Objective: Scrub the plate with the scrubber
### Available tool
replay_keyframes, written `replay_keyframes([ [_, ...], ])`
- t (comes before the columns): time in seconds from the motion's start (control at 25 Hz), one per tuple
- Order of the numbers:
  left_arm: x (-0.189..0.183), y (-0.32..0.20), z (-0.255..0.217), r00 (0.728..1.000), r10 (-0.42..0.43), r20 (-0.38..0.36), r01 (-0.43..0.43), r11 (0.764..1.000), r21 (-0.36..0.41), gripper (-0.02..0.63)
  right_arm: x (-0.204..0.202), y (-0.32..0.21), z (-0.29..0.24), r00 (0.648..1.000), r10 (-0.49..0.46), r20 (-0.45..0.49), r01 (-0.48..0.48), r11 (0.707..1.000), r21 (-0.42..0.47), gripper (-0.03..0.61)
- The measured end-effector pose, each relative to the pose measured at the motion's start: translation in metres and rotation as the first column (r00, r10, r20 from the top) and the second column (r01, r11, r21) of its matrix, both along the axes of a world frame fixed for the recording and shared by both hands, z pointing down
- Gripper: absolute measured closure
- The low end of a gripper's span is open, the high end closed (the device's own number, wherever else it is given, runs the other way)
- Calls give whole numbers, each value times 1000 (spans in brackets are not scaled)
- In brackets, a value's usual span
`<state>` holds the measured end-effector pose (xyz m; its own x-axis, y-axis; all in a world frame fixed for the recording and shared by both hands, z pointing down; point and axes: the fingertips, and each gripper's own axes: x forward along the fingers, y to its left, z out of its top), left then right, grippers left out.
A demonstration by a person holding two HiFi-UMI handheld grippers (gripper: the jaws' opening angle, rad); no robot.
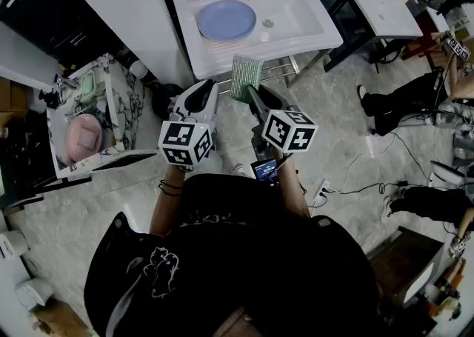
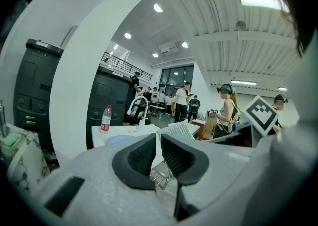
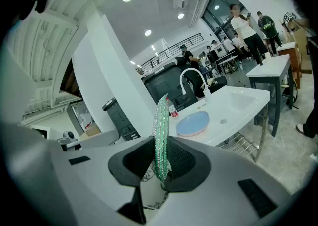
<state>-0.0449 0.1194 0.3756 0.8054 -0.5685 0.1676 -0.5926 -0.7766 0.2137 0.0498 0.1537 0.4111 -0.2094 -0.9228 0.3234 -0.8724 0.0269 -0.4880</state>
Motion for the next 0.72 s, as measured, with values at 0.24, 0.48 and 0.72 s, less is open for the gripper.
replay_keyframes([
  [0.24, -1, -9, 0, 1000, -2, 0, 2, 1000, -3, 577, -1, -8, -1, 1000, -3, -6, 3, 1000, -4, 499],
  [0.48, -7, -25, 2, 1000, 1, 12, -1, 1000, 3, 577, -3, -24, 4, 999, 31, 32, -30, 999, -13, 499],
  [0.72, -15, -53, 5, 1000, 10, 9, -10, 1000, -6, 577, -4, -48, 8, 998, 52, 33, -51, 998, -27, 497],
])
